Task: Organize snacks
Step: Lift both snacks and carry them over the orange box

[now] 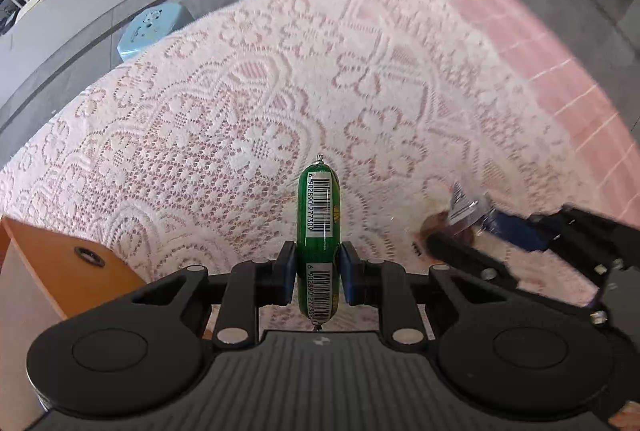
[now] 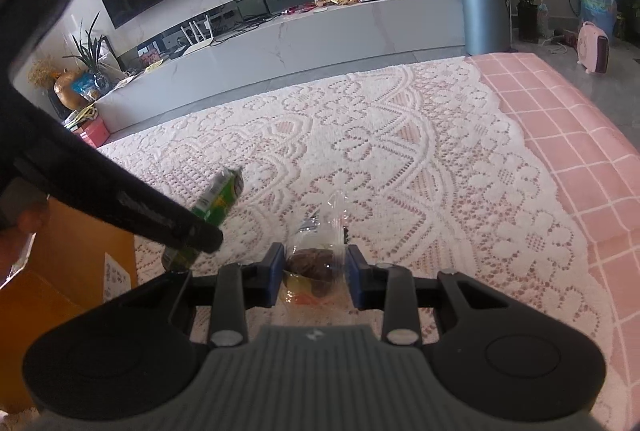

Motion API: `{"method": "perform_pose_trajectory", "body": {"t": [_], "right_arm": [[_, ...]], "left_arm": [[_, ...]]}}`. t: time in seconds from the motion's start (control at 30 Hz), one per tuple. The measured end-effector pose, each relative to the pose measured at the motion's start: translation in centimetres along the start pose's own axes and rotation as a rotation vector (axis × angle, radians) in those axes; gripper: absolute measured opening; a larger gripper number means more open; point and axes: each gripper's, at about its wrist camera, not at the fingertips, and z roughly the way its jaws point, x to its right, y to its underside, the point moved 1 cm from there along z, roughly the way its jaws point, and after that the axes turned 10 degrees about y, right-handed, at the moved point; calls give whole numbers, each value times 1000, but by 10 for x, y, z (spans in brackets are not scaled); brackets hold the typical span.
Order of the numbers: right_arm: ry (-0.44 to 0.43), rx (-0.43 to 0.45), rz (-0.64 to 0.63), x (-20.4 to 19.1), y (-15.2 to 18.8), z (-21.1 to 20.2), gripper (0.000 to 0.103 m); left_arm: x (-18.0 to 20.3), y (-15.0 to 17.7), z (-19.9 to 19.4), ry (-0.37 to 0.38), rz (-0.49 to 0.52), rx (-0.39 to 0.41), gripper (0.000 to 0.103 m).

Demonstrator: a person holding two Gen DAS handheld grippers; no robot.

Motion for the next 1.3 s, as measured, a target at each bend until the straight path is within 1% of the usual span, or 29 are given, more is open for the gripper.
{"method": "perform_pose_trajectory", "body": {"t": [0.07, 0.17, 0.33, 0.53, 0.6, 0.7, 0.77, 0.87, 1.1, 1.2, 1.3], "right_arm": [[2, -3, -11, -1, 2, -6, 30], [3, -7, -24, -4, 6, -13, 30], [-7, 22, -55, -10, 10, -32, 30], [-5, 70, -110, -24, 15, -56, 30], [-5, 81, -101, -26, 18, -67, 30], [6, 109, -84, -31, 21, -85, 30], [-6, 129, -62, -35, 22, -100, 30], [-29, 159, -51, -46, 21, -121, 30], [-114, 214, -110, -94, 16, -165, 30], [-159, 221, -139, -116, 13, -176, 30], [-208, 206, -159, -139, 12, -179, 30]], "left_arm": [[2, 5, -11, 30, -12, 28, 24], [9, 16, -30, 45, -6, 74, 24], [15, 40, -70, 99, -58, 184, 24], [15, 82, -111, 99, -102, 295, 24], [13, 95, -122, 103, -122, 328, 25], [11, 115, -136, 84, -135, 375, 25], [9, 126, -144, 81, -142, 391, 25], [-1, 141, -155, 94, -183, 418, 25], [-33, 173, -179, 80, -255, 469, 24], [-50, 184, -186, 74, -289, 480, 24], [-66, 194, -190, 45, -308, 468, 24]]}}
